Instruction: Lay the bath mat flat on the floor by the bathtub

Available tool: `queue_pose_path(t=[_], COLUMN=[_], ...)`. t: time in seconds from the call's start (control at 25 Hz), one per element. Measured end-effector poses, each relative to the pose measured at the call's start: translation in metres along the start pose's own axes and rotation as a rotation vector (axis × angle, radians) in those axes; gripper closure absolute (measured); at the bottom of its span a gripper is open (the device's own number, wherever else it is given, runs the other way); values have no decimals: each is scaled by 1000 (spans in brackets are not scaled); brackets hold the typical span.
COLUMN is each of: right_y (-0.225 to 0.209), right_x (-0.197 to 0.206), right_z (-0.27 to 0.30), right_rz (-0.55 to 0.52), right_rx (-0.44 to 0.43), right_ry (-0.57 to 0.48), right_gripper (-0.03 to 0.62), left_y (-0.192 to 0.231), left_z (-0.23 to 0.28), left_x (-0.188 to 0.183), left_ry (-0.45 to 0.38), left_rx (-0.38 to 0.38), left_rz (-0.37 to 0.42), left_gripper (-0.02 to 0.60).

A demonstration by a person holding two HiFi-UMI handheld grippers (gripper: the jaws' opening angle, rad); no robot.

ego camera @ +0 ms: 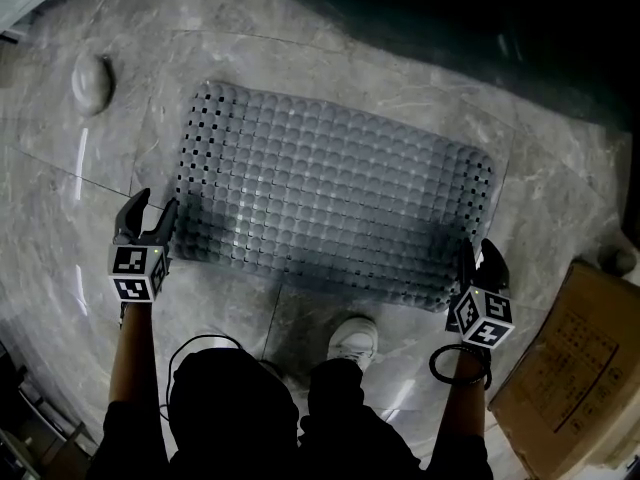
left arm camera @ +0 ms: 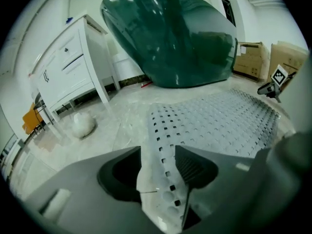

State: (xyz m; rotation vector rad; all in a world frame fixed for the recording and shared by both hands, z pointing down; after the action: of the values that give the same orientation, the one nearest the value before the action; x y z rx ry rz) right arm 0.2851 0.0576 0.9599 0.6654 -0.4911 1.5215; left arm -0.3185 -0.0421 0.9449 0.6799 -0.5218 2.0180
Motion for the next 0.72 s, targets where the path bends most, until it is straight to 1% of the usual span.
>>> queue_pose_path(t=[0.04, 0.12, 0.16, 0.2, 0.24, 0.36, 0.4, 0.48, 0.6, 0.72], right_y=[3, 11, 15, 19, 24, 37, 41, 50, 60, 66], right_x=[-5, -12, -15, -17, -19, -26, -28, -32, -37, -41], right_z=[0, 2, 2, 2, 2, 1, 1, -1, -2, -3], right_rz=[-6, -5, -3, -2, -3, -7, -6, -1, 6, 14], right_rx=[-4, -13, -17, -22, -27, -43, -49, -67, -92, -98], right_ry=[-13, -35, -43, -50, -58, -88, -97, -111, -125, -139], right_gripper=[409, 467, 484, 494, 503, 533, 550, 567, 568, 569], left_y=[-4, -12, -16, -19, -21, -25, -26, -32, -44, -56], left_z=[0, 0, 1, 1, 2, 5, 6, 9, 14, 22], left_x=[-5, -14, -18, -22, -25, -35, -37, -39, -43, -49], left_ry=[-19, -48, -65, -82, -99, -150, -164, -178, -175, -179], left_rx=[5, 16, 22, 26, 28, 14, 14, 26, 59, 94], left_rz=[-1, 4, 6, 5, 1, -21, -27, -27, -13, -4], left_gripper=[371, 402, 426, 455, 498, 564, 576, 580, 581, 581])
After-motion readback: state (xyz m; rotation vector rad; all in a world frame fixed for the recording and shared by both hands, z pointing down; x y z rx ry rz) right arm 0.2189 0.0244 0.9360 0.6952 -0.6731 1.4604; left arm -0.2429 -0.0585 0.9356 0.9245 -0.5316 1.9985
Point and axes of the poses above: the fingertips, and each gripper's own axes: z forward along the fingers, y to its left, x out of its underside, the point moved 6 cm from there along -z, backward along the fingers, and after that the axes turned 6 degrees about x, right-handed, at the moved point
